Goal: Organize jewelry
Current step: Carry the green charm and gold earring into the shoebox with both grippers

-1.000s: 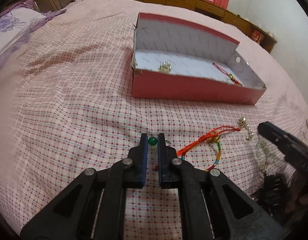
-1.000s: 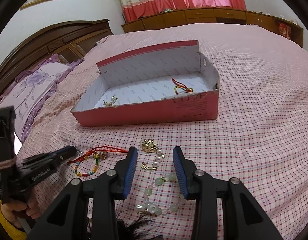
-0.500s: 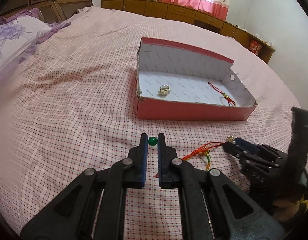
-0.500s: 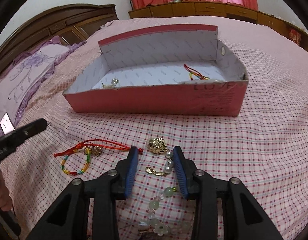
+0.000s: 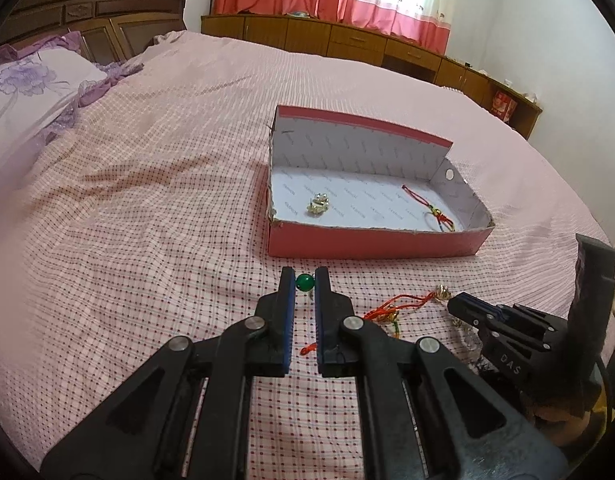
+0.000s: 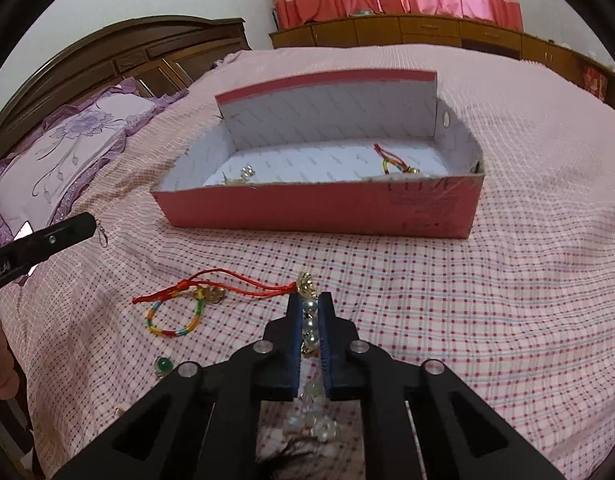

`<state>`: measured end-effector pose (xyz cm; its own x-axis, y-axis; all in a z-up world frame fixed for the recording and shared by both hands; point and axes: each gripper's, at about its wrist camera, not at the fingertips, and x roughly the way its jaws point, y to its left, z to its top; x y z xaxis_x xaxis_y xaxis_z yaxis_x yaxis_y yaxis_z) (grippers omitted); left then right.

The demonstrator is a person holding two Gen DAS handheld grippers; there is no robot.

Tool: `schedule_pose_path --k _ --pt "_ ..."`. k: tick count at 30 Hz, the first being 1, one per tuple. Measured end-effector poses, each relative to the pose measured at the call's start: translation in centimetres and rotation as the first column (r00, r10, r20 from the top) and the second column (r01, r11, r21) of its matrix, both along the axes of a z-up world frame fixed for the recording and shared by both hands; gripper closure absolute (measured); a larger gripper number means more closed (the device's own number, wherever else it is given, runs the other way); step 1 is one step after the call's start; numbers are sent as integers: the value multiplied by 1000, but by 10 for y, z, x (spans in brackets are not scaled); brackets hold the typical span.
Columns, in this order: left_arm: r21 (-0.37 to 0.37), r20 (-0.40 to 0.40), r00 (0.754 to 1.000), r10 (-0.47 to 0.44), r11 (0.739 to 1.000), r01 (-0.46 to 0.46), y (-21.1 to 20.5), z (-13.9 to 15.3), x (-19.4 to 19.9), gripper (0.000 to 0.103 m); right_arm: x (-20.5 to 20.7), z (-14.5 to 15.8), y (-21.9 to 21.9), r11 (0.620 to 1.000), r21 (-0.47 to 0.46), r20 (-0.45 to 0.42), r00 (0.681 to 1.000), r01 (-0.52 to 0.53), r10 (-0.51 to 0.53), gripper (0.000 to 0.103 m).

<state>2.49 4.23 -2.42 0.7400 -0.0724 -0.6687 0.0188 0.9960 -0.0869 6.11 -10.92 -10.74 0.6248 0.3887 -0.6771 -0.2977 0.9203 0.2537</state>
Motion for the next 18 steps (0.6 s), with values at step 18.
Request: schedule_pose_path --k 18 --pt "8 60 998 -26 1000 26 -15 22 -12 103 -34 60 -23 997 77 143 989 11 -22 94"
